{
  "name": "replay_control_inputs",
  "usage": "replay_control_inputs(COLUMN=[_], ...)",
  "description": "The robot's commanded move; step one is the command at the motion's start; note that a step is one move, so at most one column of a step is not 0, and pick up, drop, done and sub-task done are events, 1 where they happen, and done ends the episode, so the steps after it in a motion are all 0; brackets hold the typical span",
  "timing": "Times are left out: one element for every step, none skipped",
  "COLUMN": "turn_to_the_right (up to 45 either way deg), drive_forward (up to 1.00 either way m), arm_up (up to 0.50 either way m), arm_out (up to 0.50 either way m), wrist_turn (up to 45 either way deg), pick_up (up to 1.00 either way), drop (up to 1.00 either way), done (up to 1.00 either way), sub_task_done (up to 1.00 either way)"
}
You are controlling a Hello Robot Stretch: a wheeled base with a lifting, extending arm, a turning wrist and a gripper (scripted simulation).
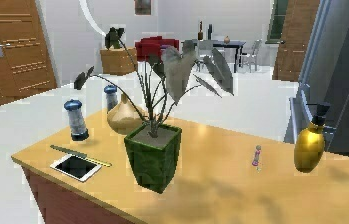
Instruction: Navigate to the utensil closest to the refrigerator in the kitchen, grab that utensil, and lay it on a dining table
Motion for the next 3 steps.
replay_control_inputs(turn_to_the_right=[0.0, 0.0, 0.0], drive_forward=[0.00, 0.00, 0.00], arm_up=[0.04, 0.00, 0.00], arm_out=[0.00, 0.00, 0.00], wrist_turn=[0.0, -45.0, -15.0], pick_up=[0.00, 0.00, 0.00], drop=[0.00, 0.00, 0.00], done=[0.00, 0.00, 0.00], sub_task_done=[0.00, 0.00, 0.00])
